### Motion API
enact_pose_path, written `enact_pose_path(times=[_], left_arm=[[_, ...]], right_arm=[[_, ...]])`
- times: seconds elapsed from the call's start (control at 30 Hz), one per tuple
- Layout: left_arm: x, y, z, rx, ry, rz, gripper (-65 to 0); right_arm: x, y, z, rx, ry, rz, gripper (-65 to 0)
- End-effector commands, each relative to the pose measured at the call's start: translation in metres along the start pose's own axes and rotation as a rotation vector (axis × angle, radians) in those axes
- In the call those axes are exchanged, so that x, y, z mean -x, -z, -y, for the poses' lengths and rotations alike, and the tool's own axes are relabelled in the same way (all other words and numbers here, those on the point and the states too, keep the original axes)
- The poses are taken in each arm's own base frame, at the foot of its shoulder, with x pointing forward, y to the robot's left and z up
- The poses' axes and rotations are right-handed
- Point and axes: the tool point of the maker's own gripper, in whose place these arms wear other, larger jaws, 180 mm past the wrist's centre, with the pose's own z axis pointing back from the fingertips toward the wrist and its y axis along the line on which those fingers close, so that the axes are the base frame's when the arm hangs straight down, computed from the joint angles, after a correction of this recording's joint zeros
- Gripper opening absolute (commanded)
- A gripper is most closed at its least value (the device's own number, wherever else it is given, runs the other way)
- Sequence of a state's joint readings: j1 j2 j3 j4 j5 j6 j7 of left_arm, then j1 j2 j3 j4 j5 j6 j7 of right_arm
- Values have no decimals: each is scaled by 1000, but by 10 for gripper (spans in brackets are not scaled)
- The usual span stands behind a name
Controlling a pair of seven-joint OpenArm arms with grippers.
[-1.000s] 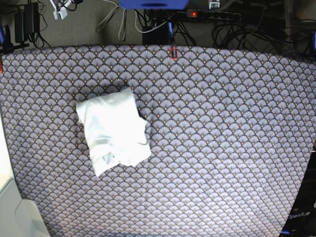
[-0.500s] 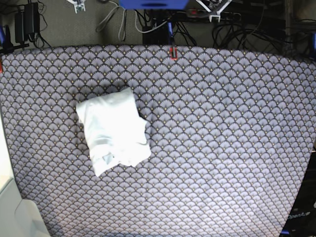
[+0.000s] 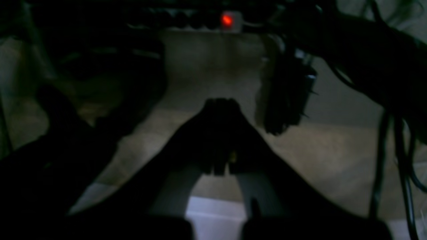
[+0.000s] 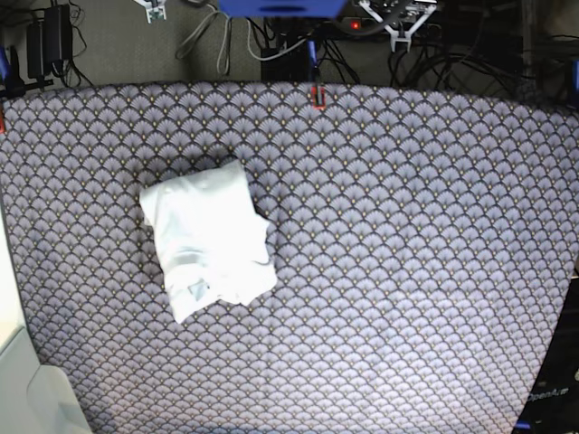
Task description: Fold the T-shirt properly
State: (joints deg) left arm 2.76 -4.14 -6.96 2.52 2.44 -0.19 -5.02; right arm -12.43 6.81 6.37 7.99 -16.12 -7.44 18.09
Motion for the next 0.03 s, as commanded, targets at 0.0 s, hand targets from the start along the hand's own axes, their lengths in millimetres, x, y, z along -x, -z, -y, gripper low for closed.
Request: enact_pose_path(times=[0.0], left_arm=[[-2, 0, -1, -2, -2, 10, -647]], right_arm=[[4, -1, 6, 19, -3, 1, -650]])
